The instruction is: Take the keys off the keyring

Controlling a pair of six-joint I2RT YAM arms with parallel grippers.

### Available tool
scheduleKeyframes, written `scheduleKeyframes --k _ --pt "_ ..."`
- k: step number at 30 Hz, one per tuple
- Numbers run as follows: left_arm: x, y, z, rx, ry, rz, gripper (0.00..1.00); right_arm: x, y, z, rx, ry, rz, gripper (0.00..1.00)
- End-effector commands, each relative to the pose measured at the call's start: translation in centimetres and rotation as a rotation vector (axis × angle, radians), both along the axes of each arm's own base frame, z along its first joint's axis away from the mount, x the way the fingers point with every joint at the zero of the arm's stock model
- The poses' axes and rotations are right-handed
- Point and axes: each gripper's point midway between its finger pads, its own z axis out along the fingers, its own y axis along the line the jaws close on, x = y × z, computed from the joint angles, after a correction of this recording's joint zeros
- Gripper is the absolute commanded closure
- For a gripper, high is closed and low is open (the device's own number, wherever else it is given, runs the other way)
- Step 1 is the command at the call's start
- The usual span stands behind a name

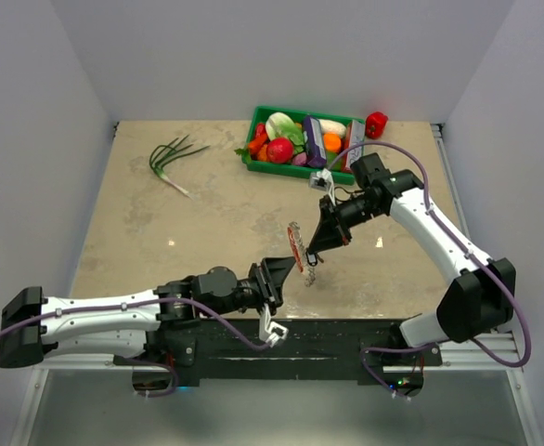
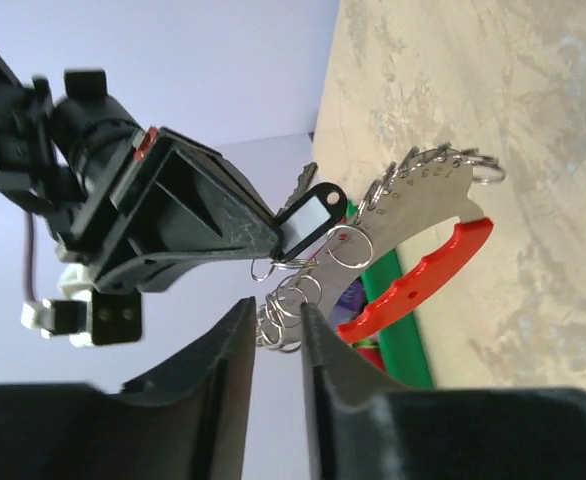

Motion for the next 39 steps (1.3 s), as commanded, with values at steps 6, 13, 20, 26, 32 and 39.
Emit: scheduleKeyframes --k 6,13,20,26,32,39 --pt "0.8 -2.4 7.6 -0.152 0.366 0.118 0.43 0.9 0.0 2.1 0.022 -0.151 -0.015 1.0" --pt "1.8 -2.2 11.8 -0.108 0.517 0.204 0.42 1.4 -0.2 2.6 0.021 -0.236 -0.024 1.0" --pt "5.5 -0.3 13.3 -0.063 0.8 0.384 0.21 2.2 -0.6 3.1 0.008 -0.328 -0.051 1.0" --pt "2.9 -0.1 14.7 -0.109 0.97 0.266 0.14 2.9 -0.7 3.8 0.026 -0.372 -0.064 1.0" --pt "2.4 1.2 11.9 -0.084 1.134 0.24 0.18 3.2 -1.0 4.9 0.038 -0.423 -0.071 1.0" --pt "0.1 0.3 9.2 0.032 1.245 0.109 0.39 3.8 -1.8 6.7 0.087 -0.444 -0.093 1.0"
